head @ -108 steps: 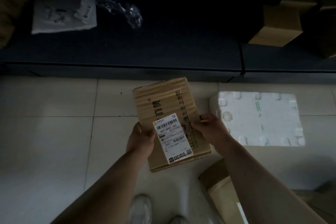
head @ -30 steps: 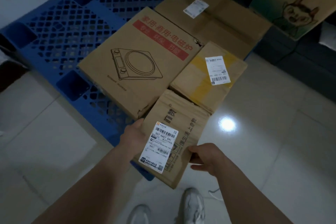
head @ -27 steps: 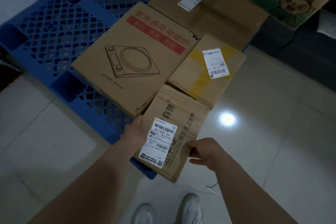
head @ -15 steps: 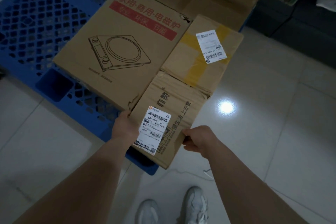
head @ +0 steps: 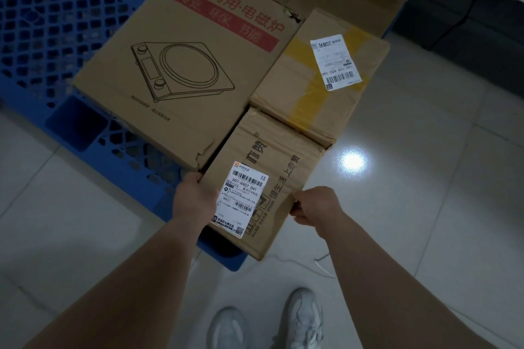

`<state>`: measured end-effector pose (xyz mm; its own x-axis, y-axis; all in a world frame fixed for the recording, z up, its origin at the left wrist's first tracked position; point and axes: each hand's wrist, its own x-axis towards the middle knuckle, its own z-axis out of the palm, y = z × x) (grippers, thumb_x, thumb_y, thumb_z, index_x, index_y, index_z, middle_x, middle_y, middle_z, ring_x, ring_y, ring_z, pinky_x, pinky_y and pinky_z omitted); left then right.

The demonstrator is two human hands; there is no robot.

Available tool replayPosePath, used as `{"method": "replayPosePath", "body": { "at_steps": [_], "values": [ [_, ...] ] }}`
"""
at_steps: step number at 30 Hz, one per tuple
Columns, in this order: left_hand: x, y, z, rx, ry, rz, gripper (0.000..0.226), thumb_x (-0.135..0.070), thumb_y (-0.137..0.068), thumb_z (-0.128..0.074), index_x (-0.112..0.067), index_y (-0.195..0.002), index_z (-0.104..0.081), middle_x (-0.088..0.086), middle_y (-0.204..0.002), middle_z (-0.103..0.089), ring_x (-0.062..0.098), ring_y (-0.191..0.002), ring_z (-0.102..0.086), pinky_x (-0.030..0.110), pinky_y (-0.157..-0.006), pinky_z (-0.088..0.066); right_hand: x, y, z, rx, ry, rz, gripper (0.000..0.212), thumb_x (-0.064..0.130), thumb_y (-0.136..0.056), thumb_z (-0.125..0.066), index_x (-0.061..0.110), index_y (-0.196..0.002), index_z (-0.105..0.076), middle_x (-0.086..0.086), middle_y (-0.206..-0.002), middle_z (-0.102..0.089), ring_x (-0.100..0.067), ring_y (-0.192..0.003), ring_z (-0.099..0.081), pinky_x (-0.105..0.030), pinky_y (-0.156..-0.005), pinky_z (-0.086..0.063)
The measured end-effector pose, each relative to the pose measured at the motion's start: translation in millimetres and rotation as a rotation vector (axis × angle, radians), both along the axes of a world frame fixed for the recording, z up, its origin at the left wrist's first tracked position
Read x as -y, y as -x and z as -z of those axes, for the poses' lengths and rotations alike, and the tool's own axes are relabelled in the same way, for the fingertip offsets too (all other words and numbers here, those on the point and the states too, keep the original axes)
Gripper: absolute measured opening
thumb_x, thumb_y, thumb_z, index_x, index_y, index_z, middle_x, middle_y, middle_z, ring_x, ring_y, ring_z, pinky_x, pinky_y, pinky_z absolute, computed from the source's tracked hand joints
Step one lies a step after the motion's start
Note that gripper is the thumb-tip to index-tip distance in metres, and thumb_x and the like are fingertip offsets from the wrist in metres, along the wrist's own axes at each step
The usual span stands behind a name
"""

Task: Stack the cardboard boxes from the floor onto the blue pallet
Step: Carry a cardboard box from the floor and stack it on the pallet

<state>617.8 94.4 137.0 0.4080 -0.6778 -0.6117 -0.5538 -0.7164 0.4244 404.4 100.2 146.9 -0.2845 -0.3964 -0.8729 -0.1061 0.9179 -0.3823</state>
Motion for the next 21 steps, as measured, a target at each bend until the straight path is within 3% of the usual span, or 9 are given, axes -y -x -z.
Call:
{"method": "replayPosePath", "body": {
  "at_steps": [6,9,11,12,14,15,21],
  "values": [
    [6,6,-3,0.013,0.049,-0.016,0.026,-0.014,-0.09,-0.053,-0.009,-0.116,-0.052,0.004,-0.086,-0.055,0.012,-0.063,-0.047,0.025,-0.049,-0.034,7,0,3,0.004,0.005,-0.01,0.019,0.009,-0.09,-0.057,0.0,-0.074,-0.06,-0.023,-0.092,-0.071,-0.034,-0.09,-0.071,-0.045,-0.082,-0.059],
    [9,7,0,0.032,0.023,0.014,0.03,-0.011,-0.091,-0.05,-0.006,-0.121,-0.05,0.011,-0.095,-0.058,0.015,-0.064,-0.048,0.026,-0.047,-0.032,9,1,5,0.001,-0.005,-0.028,0.016,0.011,-0.089,-0.058,-0.002,-0.079,-0.061,-0.023,-0.091,-0.071,-0.034,-0.089,-0.071,-0.046,-0.081,-0.059],
    [11,8,1,0.056,-0.023,0.041,0.04,-0.01,-0.092,-0.049,-0.006,-0.131,-0.044,0.016,-0.113,-0.058,0.025,-0.081,-0.056,0.029,-0.056,-0.043,8,1,5,-0.005,-0.013,-0.039,0.017,0.013,-0.088,-0.059,-0.003,-0.083,-0.062,-0.022,-0.089,-0.072,-0.033,-0.086,-0.071,-0.044,-0.08,-0.059],
    [11,9,1,0.076,-0.049,0.064,0.044,-0.01,-0.092,-0.05,-0.006,-0.135,-0.041,0.018,-0.121,-0.055,0.031,-0.095,-0.058,0.036,-0.067,-0.05,8,1,4,-0.009,-0.018,-0.043,0.018,0.015,-0.088,-0.06,-0.003,-0.085,-0.062,-0.021,-0.088,-0.071,-0.032,-0.083,-0.071,-0.042,-0.079,-0.06],
    [12,11,-1,0.132,-0.101,0.138,0.046,-0.009,-0.091,-0.051,-0.003,-0.135,-0.039,0.019,-0.129,-0.05,0.036,-0.114,-0.051,0.046,-0.091,-0.049,7,3,2,-0.013,-0.024,-0.049,0.019,0.017,-0.088,-0.061,-0.002,-0.085,-0.061,-0.019,-0.084,-0.07,-0.03,-0.077,-0.068,-0.038,-0.076,-0.058],
    [13,12,-2,0.156,-0.122,0.173,0.044,-0.008,-0.091,-0.05,-0.002,-0.133,-0.039,0.019,-0.129,-0.049,0.036,-0.116,-0.05,0.047,-0.095,-0.047,8,4,1,-0.009,-0.021,-0.052,0.019,0.017,-0.088,-0.062,-0.001,-0.085,-0.06,-0.018,-0.082,-0.068,-0.029,-0.075,-0.066,-0.037,-0.074,-0.057],
    [14,20,-19,0.147,-0.173,0.121,0.04,-0.014,-0.092,-0.047,-0.003,-0.129,-0.039,0.02,-0.132,-0.043,0.037,-0.115,-0.048,0.048,-0.091,-0.048,16,12,-16,-0.025,0.006,-0.08,0.024,0.022,-0.084,-0.069,0.0,-0.09,-0.061,-0.013,-0.083,-0.06,-0.025,-0.078,-0.06,-0.035,-0.069,-0.05]
  ]
}}
